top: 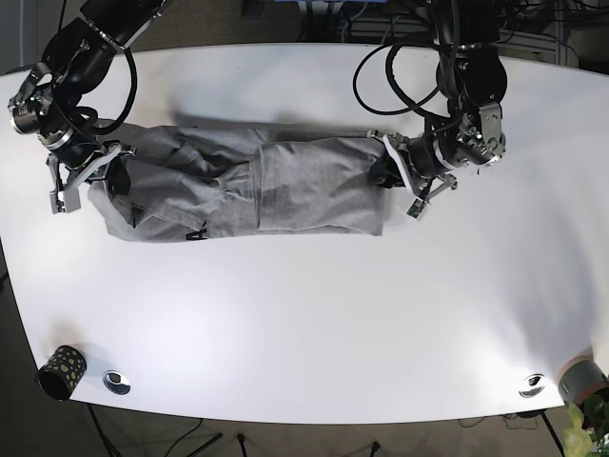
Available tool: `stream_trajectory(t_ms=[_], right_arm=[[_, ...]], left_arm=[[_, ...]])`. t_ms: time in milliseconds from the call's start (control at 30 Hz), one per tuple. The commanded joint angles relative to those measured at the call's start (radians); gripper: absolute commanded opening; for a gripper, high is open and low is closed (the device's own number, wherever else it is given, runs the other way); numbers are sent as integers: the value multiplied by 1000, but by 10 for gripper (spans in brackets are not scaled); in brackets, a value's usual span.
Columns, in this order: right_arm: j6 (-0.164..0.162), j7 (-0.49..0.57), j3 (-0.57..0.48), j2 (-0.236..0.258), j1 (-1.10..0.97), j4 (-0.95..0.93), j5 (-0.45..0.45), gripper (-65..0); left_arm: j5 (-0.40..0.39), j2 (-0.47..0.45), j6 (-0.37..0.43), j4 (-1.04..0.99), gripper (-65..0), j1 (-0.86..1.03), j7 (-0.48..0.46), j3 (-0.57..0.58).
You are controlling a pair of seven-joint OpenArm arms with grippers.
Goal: Fold the T-shirt properly
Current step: 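Fold both strip ends inward toward each other with both grippers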
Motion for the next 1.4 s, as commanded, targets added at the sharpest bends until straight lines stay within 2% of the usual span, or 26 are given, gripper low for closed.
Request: stream_trajectory(t_ms=[0,133,400,467,700,900,1100,1167,1233,1367], right_arm=[[2,27,-21,12,2,86,25,-612],[2,27,-90,10,-25,170,42,-612],[2,27,-184,6,-32,192,167,-612],[2,27,-207,-23,-29,193,180,-612],[2,30,-291,-79,-15,187,176,-610],[2,36,-377,-125,31,129,22,-607],[2,71,-478,-122,74,55,-91,-595],[2,76,-514,-120,81,49,-120,-531],[2,76,-560,-120,87,52,-169,-379],[2,76,-629,-108,77,98,-212,-114]], left_arm=[[16,33,-4,-26,-562,-17,10,23],[18,57,-4,-57,-562,-19,-48,81],[16,62,-4,-114,-562,-20,-108,223],[14,62,-4,-123,-562,-20,-110,230],[14,64,-4,-120,-562,-19,-110,232],[13,64,-4,-118,-562,-19,-110,229],[10,64,-4,-120,-562,-20,-110,227],[10,64,-4,-118,-562,-20,-110,227],[10,64,-4,-123,-561,-22,-110,227],[8,64,-4,-118,-561,-22,-110,227]])
